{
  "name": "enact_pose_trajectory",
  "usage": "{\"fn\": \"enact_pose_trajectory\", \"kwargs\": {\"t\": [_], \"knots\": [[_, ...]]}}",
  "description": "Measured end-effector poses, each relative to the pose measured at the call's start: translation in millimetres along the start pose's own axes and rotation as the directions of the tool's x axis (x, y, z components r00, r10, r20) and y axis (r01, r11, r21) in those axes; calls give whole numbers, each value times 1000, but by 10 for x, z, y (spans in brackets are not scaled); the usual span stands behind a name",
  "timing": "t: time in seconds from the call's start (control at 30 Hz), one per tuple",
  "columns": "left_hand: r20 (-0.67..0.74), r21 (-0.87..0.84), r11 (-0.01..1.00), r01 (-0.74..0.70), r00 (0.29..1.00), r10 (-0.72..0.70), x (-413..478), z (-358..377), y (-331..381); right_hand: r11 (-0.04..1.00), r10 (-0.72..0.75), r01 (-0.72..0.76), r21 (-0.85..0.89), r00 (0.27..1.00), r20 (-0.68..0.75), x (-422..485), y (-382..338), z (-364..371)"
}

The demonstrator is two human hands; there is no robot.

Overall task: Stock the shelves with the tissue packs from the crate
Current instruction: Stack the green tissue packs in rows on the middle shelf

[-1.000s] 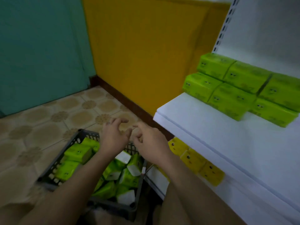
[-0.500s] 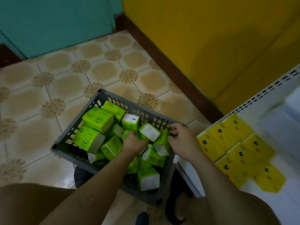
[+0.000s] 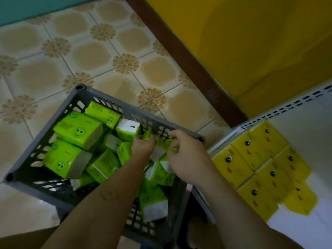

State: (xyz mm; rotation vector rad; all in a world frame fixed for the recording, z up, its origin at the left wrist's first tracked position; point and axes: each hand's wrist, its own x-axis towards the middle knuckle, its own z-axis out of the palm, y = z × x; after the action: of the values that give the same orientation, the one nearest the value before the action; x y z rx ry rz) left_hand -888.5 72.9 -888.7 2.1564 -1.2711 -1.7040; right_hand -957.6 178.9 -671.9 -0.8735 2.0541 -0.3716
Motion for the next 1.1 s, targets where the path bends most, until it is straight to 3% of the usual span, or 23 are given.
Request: {"fn": "enact_pose_trajectory", "kwargs": {"t": [0.1, 0.27, 0.4, 0.5, 0.57, 0.63, 0.7, 0.8, 0.9, 1.0, 1.1], "knots": [[-12, -106, 993, -54, 999, 53, -277, -378, 90, 1000, 13, -12, 10, 1000, -15, -65, -33, -3], [222, -220, 960, -175, 949, 224, -1074, -1241, 431, 998, -13, 17, 53, 997, -81, -341, -63, -7], [252, -202, 915, -349, 884, 393, -1864, -1818, 665, 947, -51, 106, 302, 981, -187, -739, -90, 52], [258, -166, 818, -551, 776, 576, -2511, -1971, 691, 730, -45, 125, 672, 990, -134, -1141, -139, 36], [337, -183, 721, -668, 647, 685, -2908, -1966, 637, 578, -150, 104, 809, 988, -20, -1408, -187, 19], [423, -245, 653, -716, 527, 737, -3256, -1957, 594, 425, -293, 125, 897, 956, 6, -1635, -178, -8], [416, -309, 614, -726, 478, 774, -3515, -1996, 632, 237, -341, 155, 959, 938, -67, -1867, -136, -74], [282, -249, 537, -806, 470, 836, -3698, -2123, 733, 103, -204, 169, 980, 968, -146, -2190, -15, -196], [325, -14, 458, -889, 429, 843, -3880, -2188, 713, 125, -191, 133, 983, 976, -108, -2460, 18, -181], [485, 202, 441, -875, 480, 731, -4093, -2080, 492, 191, -262, 148, 970, 960, -95, -2657, -97, -76], [465, 169, 499, -850, 515, 720, -4108, -1977, 262, 309, -225, 206, 928, 964, -139, -2804, -241, -27]]}}
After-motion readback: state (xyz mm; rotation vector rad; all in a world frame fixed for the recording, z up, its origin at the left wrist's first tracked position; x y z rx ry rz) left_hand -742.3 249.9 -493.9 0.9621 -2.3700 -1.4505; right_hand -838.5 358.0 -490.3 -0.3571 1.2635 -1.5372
